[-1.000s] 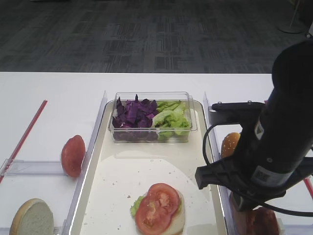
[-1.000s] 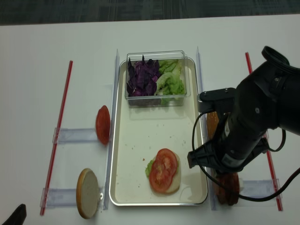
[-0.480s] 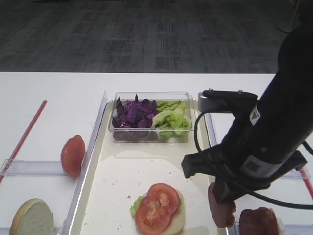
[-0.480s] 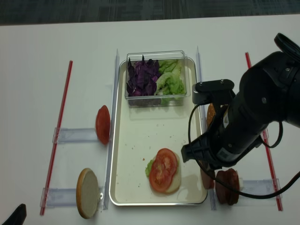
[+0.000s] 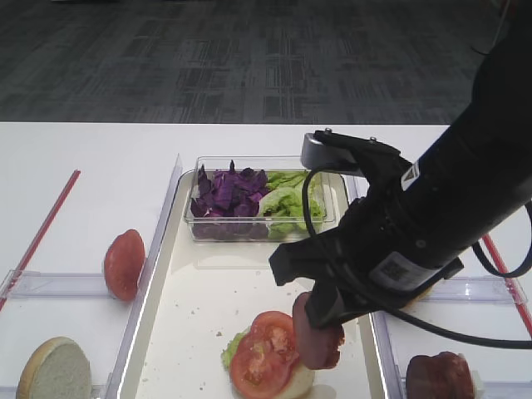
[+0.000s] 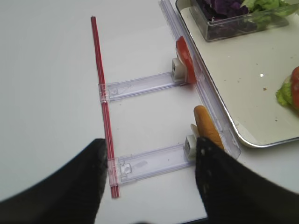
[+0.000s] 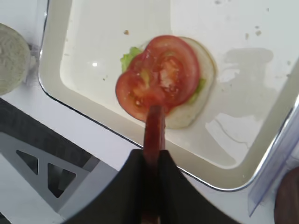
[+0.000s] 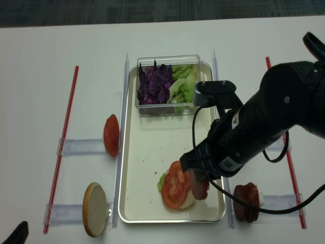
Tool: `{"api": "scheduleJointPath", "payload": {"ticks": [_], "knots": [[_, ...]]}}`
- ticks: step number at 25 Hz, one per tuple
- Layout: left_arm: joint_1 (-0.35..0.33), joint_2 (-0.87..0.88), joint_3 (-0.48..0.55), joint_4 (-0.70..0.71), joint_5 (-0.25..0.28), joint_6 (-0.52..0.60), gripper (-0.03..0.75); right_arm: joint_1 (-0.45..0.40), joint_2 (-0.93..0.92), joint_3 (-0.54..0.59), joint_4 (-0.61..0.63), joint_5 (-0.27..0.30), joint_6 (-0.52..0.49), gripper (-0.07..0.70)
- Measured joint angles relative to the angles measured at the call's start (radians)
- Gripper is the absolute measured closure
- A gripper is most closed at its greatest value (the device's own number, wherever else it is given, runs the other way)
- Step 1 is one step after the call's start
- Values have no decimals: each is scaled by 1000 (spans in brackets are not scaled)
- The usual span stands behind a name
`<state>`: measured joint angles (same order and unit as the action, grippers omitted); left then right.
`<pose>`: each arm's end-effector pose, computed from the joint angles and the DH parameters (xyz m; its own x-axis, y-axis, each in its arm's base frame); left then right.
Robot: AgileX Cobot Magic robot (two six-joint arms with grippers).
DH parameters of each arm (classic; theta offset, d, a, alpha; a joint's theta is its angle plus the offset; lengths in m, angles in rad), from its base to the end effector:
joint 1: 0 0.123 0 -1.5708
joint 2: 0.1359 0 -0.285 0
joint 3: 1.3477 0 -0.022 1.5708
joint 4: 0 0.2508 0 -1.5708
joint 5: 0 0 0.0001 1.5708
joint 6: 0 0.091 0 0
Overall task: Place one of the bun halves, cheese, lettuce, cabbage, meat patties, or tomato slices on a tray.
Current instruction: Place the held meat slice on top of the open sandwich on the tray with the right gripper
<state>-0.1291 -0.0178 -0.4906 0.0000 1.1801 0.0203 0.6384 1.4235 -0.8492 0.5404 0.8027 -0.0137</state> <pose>-0.0118 0.0015 0.2652 -0.5445 0.0911 -0.8338 0.1398 0.9900 0.0169 0.1873 0.1809 0.2308 -0.9429 -0.2693 -0.1960 -0.3306 0.8285 0.4520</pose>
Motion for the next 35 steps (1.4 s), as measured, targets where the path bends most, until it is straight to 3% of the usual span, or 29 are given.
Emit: {"api": "scheduleJointPath", "payload": {"ticks": [23, 35], "knots": [[0, 0, 0, 0, 0, 0, 333, -29, 121, 0, 204, -37, -346, 532], [0, 0, 0, 0, 0, 0, 333, -63, 156, 0, 233, -18, -434, 535]]}}
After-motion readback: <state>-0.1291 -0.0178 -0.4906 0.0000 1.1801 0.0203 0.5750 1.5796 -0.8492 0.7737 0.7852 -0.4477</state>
